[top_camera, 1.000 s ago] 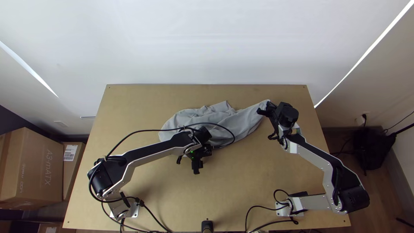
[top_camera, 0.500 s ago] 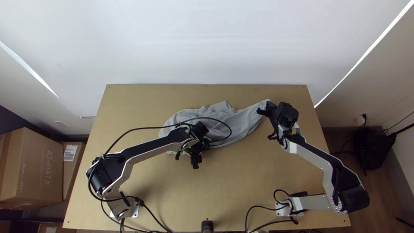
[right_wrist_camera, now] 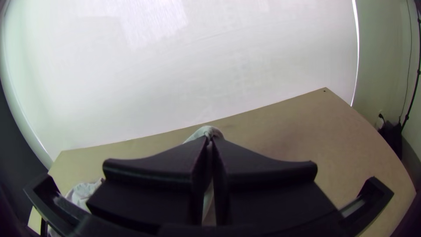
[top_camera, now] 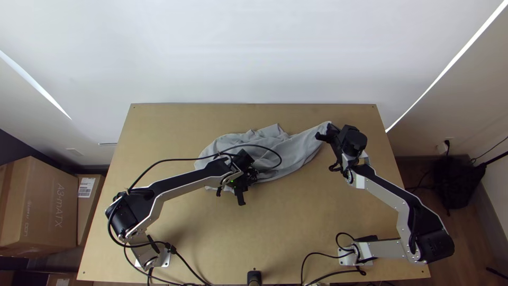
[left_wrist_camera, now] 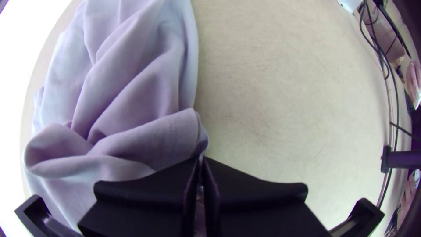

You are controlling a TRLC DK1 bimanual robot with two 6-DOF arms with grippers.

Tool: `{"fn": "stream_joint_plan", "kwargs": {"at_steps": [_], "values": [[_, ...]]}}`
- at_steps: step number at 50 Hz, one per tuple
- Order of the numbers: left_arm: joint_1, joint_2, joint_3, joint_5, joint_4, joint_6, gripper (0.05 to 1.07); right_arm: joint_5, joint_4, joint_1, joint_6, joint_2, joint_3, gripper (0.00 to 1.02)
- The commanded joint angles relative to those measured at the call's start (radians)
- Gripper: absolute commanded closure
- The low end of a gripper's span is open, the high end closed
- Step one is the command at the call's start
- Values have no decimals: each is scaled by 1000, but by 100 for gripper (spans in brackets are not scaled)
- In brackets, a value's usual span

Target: Fold the t-shirt

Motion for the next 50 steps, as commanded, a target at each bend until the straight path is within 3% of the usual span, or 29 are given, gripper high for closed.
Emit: {"fn": "stream_joint_plan", "kwargs": {"at_steps": [1, 13, 19, 24, 37, 50], "values": [[23, -31, -16, 9, -32, -48, 105, 9, 25, 3, 20, -44, -15, 100], [147, -113, 220, 7, -92, -249, 105, 2, -14, -7, 17, -117, -29, 100], [253, -131, 332, 7, -121, -364, 105, -3, -138, -29, 14, -180, -15, 100], [338, -153, 360, 7, -138, -391, 105, -31, -287, -40, 14, -223, 28, 100], [539, -288, 388, 14, -139, -543, 105, -213, -676, -89, -5, -243, 243, 100], [740, -446, 374, -32, -61, -674, 105, -388, -1055, -139, -129, -93, 631, 100]]}}
